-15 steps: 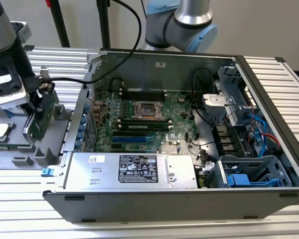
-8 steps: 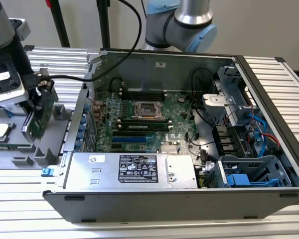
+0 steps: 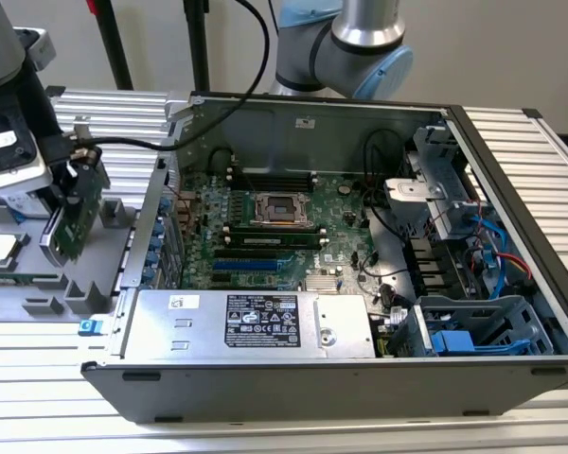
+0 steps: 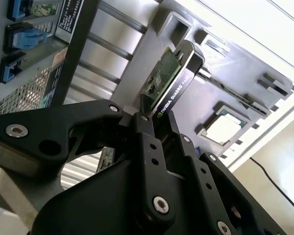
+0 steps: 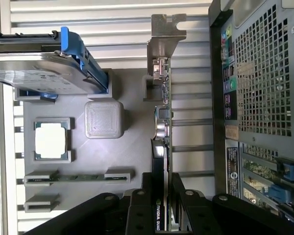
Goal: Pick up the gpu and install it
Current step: 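Pick up the gpu and move the gpu toward the slot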
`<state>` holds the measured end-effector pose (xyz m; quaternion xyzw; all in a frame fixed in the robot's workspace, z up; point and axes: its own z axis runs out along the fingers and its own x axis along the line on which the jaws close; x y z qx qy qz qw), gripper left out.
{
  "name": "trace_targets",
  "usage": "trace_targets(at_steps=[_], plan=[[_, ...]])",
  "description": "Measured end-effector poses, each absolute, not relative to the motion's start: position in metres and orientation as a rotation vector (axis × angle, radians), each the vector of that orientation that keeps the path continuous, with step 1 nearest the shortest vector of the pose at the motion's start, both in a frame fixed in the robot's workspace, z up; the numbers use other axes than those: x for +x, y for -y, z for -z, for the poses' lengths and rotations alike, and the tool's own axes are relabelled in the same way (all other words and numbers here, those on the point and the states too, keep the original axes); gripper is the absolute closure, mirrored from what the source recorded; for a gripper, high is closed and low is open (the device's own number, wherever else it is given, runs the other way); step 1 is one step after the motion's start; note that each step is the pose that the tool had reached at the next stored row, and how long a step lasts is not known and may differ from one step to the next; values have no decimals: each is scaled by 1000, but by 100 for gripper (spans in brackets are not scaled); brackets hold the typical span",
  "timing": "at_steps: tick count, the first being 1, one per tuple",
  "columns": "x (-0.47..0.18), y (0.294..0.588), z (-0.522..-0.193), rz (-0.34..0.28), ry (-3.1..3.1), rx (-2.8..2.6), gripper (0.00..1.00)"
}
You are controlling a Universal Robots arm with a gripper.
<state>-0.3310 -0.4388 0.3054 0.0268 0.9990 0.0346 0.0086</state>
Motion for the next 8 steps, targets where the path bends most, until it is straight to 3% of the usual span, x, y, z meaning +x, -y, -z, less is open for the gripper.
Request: trace_targets(at_steps=[8], plan=[[-331,439,-317,-108,-3122,84,100]])
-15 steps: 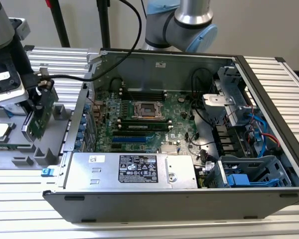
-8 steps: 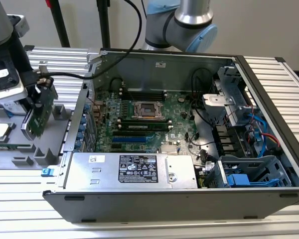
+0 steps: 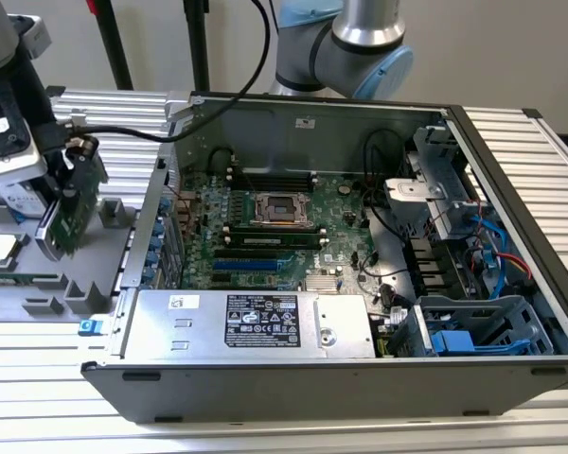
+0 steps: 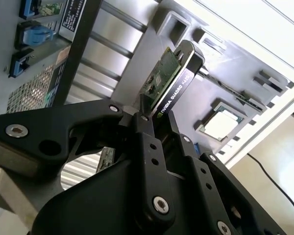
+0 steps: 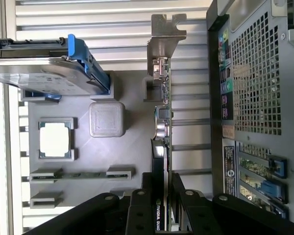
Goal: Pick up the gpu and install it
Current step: 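Pick up the gpu and move the gpu toward the slot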
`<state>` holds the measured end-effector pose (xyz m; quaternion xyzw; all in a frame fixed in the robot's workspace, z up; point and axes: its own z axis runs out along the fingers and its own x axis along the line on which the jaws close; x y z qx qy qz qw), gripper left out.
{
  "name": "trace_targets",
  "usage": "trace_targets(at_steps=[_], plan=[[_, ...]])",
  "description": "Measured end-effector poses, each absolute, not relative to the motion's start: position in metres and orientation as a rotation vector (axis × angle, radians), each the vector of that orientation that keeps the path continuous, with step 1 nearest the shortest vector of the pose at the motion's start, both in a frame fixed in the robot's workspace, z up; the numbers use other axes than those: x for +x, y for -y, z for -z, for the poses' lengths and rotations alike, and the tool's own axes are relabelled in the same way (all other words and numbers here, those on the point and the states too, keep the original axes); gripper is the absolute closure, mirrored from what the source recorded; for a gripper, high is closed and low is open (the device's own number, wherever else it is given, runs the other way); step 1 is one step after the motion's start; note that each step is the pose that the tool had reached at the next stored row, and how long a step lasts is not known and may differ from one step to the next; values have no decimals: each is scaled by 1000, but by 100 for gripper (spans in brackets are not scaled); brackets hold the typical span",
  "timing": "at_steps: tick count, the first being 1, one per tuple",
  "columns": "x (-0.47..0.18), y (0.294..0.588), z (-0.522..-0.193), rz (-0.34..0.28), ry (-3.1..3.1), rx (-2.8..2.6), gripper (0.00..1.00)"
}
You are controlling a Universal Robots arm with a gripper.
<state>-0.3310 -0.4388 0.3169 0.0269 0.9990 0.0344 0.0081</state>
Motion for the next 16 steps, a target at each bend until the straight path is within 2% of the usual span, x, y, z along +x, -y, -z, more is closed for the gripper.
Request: trace_targets(at_steps=[16], plan=[[-331,439,-329,-108,-3123,84,100]])
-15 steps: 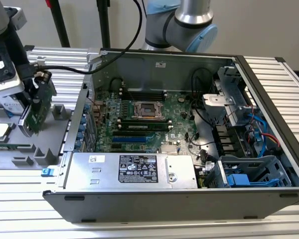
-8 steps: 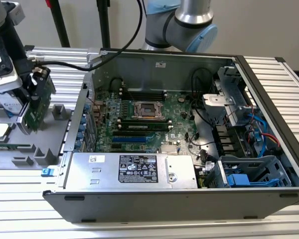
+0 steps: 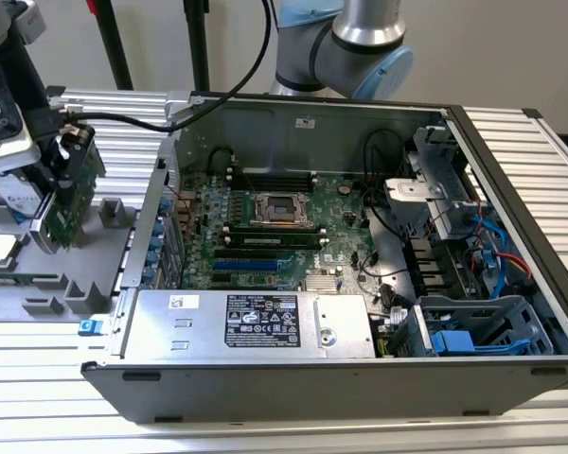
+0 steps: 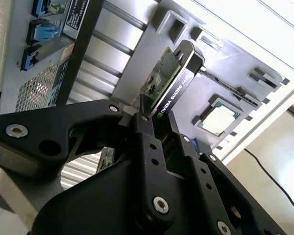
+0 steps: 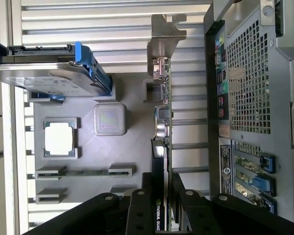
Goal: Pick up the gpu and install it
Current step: 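Pick up the gpu and move the gpu toward the slot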
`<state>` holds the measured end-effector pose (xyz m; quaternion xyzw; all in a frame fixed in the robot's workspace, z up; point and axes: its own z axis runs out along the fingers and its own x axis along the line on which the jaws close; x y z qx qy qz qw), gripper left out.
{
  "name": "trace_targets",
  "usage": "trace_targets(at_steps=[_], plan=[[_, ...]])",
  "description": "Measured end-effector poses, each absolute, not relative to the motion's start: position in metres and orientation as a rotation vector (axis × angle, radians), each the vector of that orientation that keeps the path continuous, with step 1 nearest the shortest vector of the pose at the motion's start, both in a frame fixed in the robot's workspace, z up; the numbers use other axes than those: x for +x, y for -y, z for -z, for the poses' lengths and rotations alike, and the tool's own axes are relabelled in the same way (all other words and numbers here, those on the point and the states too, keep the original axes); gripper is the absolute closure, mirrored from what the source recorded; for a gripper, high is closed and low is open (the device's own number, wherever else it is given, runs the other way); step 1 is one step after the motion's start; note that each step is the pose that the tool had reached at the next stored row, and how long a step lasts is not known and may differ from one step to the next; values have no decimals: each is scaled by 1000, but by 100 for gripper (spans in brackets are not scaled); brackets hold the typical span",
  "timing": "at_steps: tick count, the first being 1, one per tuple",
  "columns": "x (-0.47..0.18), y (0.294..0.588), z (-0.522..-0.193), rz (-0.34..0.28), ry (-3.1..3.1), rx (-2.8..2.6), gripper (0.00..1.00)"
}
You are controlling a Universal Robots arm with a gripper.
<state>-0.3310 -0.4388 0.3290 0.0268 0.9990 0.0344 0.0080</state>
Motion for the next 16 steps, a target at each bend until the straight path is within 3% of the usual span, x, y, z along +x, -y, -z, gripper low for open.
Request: trace_targets(at_steps=[16], plan=[[-331,439,-345,-107,-3123,84,100]])
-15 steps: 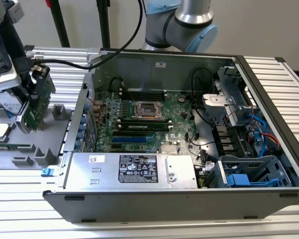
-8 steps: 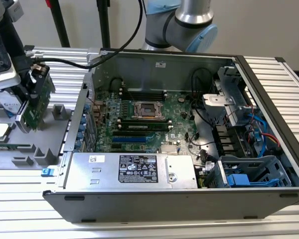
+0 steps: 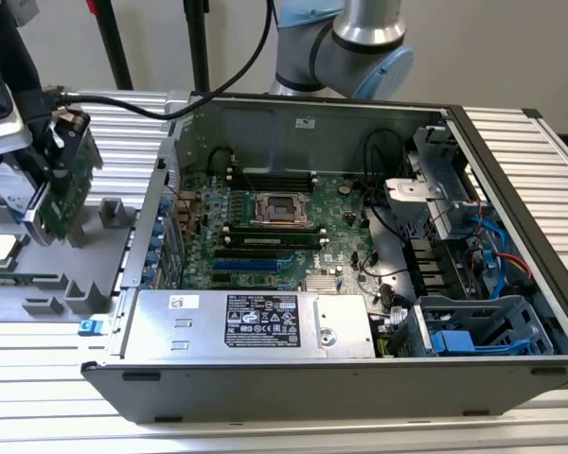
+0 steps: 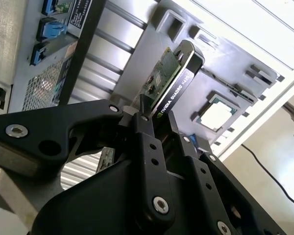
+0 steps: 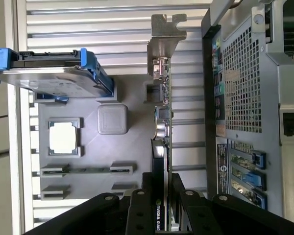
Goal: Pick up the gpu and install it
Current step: 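Pick up the gpu and move the gpu toward the slot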
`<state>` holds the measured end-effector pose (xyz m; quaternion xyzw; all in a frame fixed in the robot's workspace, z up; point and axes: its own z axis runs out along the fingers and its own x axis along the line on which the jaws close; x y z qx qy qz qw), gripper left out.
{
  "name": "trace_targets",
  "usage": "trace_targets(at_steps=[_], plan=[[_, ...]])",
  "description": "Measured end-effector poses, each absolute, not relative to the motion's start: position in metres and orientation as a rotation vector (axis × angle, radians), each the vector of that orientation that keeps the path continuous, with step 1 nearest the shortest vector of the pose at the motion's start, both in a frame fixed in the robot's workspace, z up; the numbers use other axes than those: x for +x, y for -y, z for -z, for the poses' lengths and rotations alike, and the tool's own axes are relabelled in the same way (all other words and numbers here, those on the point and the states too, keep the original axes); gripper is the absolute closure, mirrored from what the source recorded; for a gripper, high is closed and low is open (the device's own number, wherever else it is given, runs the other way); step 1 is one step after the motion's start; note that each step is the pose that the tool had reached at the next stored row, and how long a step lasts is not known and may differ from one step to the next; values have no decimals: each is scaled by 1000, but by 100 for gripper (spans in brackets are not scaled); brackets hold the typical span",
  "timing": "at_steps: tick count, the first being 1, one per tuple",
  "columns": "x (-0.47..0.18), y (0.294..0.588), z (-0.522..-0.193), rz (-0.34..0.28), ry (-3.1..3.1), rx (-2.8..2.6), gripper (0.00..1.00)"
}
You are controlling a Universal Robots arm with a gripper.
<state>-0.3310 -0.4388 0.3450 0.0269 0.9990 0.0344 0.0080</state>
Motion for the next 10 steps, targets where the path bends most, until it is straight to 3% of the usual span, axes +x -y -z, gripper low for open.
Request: trace_targets(at_steps=[10], plan=[[-331,439,-350,-107,-3123,84,100]])
